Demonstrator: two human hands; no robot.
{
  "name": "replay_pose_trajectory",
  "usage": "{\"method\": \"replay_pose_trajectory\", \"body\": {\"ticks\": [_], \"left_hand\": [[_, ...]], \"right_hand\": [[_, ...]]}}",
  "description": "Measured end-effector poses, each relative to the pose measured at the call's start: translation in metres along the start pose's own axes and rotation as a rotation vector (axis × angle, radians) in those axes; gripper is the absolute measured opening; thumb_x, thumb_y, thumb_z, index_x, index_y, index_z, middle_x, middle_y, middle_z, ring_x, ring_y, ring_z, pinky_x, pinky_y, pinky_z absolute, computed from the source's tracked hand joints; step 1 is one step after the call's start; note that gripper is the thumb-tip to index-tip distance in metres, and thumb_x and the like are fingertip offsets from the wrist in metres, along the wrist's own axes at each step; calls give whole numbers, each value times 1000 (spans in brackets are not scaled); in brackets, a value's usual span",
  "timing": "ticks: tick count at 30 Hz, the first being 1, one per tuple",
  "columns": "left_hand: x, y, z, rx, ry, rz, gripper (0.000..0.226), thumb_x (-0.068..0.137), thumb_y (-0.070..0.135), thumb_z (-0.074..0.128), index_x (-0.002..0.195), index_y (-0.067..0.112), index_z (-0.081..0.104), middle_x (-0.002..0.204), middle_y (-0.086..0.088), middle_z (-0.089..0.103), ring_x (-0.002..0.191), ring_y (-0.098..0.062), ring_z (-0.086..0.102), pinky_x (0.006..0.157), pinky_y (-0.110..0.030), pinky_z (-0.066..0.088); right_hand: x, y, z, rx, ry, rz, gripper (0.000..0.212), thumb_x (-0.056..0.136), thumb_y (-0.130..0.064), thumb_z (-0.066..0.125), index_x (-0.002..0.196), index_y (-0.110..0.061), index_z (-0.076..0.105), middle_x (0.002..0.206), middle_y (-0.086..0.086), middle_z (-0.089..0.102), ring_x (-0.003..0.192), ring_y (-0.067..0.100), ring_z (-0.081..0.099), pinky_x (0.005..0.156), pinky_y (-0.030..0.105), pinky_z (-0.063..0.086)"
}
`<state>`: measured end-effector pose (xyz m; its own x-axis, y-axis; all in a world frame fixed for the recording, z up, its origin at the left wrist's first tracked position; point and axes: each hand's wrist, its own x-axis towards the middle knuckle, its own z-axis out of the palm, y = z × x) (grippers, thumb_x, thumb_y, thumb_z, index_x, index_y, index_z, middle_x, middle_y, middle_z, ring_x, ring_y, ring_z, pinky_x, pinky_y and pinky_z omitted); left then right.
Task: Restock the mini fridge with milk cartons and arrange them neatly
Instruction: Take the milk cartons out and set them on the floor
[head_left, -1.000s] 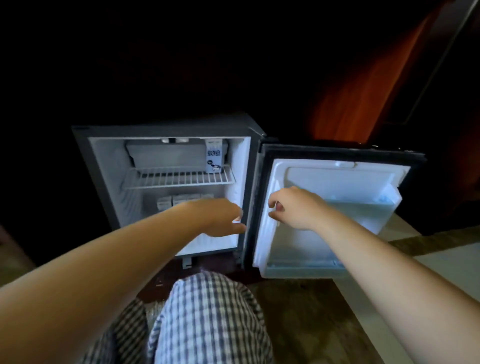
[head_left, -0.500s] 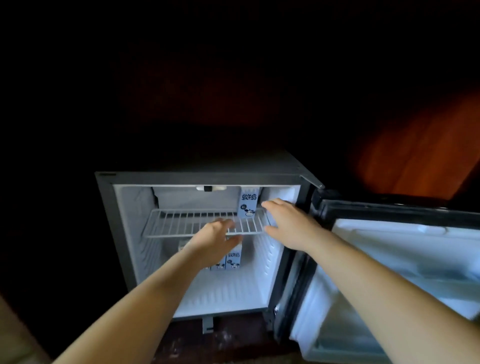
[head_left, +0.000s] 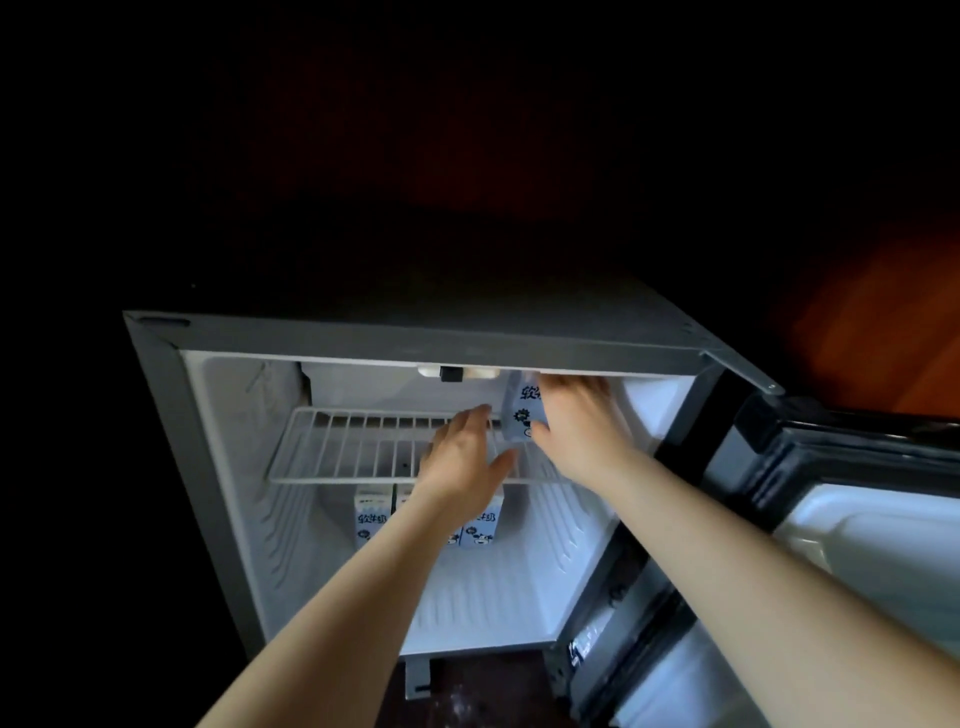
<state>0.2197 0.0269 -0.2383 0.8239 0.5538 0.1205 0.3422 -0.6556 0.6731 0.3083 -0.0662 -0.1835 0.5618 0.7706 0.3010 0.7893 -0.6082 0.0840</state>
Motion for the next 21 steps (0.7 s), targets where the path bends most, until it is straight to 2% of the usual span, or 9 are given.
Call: {"method": "replay_pose_trajectory", "body": {"ticks": [2,6,8,11,13,18,21], "left_hand": [[5,-1,2,2,13,1,67,93,35,52,148,18,19,153,-1,29,141,-23,26,116,-41,22],[10,0,7,-50,10,2,74,92,33,55,150,24,11,155,0,25,143,-23,23,116,-42,21],[9,0,10,-42,6,16,73,92,34,55,150,25,12,155,1,26,142,-23,24,114,-41,22],[7,0,13,-55,4,36,72,91,34,56,150,27,16,152,1,31,140,-23,27,113,-39,23],[5,0,13,-71,11,68,69,90,33,58,148,28,20,149,2,36,138,-23,30,112,-39,25],[1,-1,12,-29,15,137,66,88,34,61,145,30,28,145,3,41,135,-21,35,111,-41,30],[-4,1,9,-35,9,168,63,86,33,64,141,27,35,142,1,45,131,-22,39,109,-40,34]], "right_hand": [[-8,0,4,-16,106,-9,54,84,-14,62,135,-12,45,136,11,49,126,33,44,107,39,33],[-20,4,6,-93,225,59,55,65,-24,84,114,-13,64,107,13,64,98,36,62,84,44,52],[-24,3,1,-90,182,53,57,69,-30,81,121,-15,61,114,13,61,104,38,59,83,46,51],[-30,2,-1,-42,84,18,49,87,-37,61,132,-22,49,130,3,49,119,28,49,81,40,49],[-36,2,-2,-4,74,-2,44,89,-37,58,129,-21,49,126,1,51,114,27,53,77,39,49],[-41,9,-14,97,73,6,41,89,-38,59,124,-19,50,121,0,54,105,28,58,80,37,48],[-45,14,-23,302,97,41,37,86,-32,67,115,-13,57,111,5,61,98,28,59,80,39,50]]}}
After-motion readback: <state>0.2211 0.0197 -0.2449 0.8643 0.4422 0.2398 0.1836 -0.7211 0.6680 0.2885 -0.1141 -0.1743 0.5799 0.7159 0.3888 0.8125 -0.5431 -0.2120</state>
